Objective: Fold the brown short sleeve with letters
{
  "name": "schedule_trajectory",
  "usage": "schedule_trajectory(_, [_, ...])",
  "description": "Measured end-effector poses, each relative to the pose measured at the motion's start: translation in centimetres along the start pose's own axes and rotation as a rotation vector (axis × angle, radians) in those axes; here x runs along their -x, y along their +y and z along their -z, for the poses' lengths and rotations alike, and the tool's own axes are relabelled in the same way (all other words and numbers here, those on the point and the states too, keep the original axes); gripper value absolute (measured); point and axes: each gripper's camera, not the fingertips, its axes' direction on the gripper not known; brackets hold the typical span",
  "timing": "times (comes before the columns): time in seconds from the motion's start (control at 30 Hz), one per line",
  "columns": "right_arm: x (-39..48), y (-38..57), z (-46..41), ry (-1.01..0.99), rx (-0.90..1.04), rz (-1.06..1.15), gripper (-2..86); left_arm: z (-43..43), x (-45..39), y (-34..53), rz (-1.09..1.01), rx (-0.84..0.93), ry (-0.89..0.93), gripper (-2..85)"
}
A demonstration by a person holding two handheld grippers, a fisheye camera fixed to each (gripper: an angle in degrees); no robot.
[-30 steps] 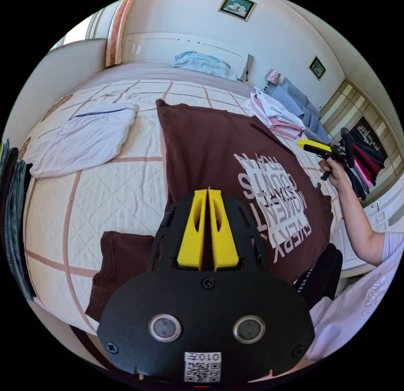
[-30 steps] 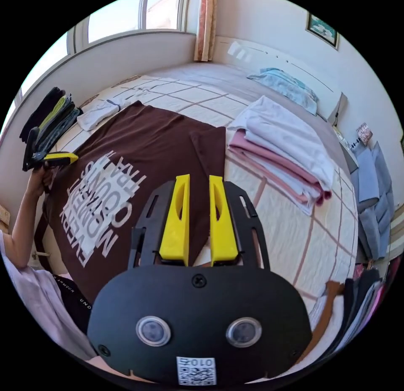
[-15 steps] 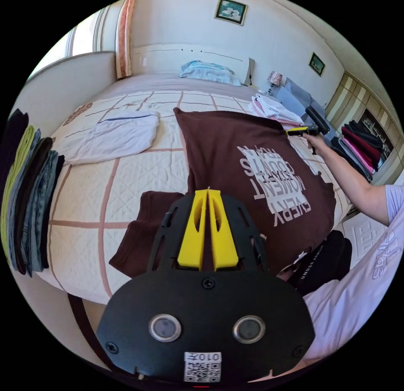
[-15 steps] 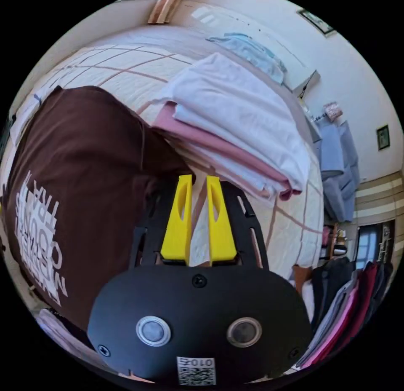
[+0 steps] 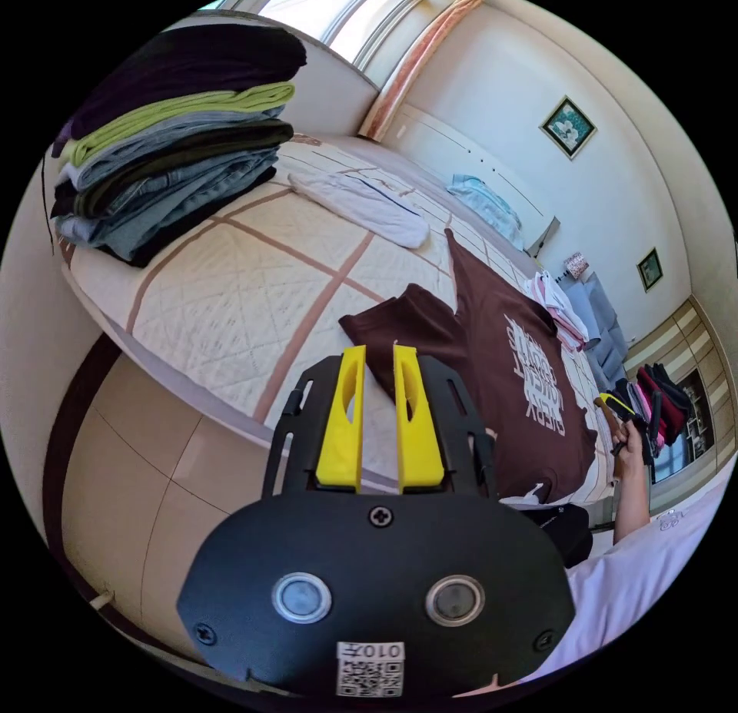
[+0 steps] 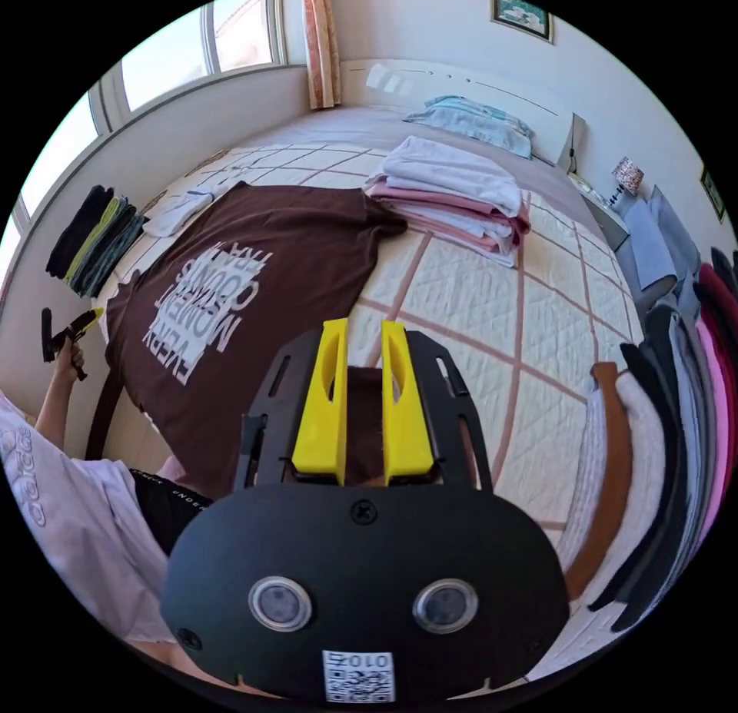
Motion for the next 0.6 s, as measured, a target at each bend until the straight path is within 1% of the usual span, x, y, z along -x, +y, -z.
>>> schedule_trajectory(0.07, [1.1,4.7,1.2,-0.095,-0.045,-0.054,6.5,-0.3,1.0,0.5,0.031,0.017,0.074,4.6])
schedule_trajectory(0.13, [1.4,7.2,0.9,-0.161,-0.013,-0.072,6.0,-0.8,1.4,1.1,0.061,0.006,0.157,5.1])
schedule_trajectory(0.2, [1.4,8.9,-0.3,-0.117,0.084,-0.092,5.8,-1.3,1.2,1.3,0.047,0.02,0.127,5.5])
schedule_trajectory(0.23, [1.3,9.8,-1.6,-0.033,0.173,-0.104,6.3,-1.7,1.2,1.5,0.041,0.027,0.128,5.8])
schedule_trajectory(0.27, [1.2,10.5,-2.1,0.023,0.216,-0.099,6.5,-1.8,1.3,1.6,0.044,0.024,0.139,5.9])
schedule_trajectory(0.33, [1.3,11.1,-0.5,0.025,0.176,-0.128,6.6,-1.3,2.3,2.2,0.102,-0.015,0.14,6.2])
schedule_trajectory(0.37, [1.7,11.4,0.8,0.057,0.157,-0.134,6.5,-0.8,2.5,2.4,0.121,-0.044,0.121,6.2])
schedule_trajectory(0.43, [2.4,12.1,3.0,0.112,0.079,-0.153,6.5,1.0,3.2,3.2,0.152,-0.144,0.036,6.2])
schedule_trajectory(0.47, [2.9,12.8,4.1,0.126,0.029,-0.173,6.5,1.0,3.3,3.1,0.149,-0.145,0.041,6.1])
schedule_trajectory(0.53, [3.6,13.5,4.7,0.089,0.002,-0.175,6.5,0.4,3.3,2.4,0.124,-0.115,0.152,6.1])
schedule_trajectory(0.6, [4.6,14.1,4.9,0.043,0.012,-0.16,6.5,-0.2,2.4,1.9,0.108,-0.082,0.127,6.3])
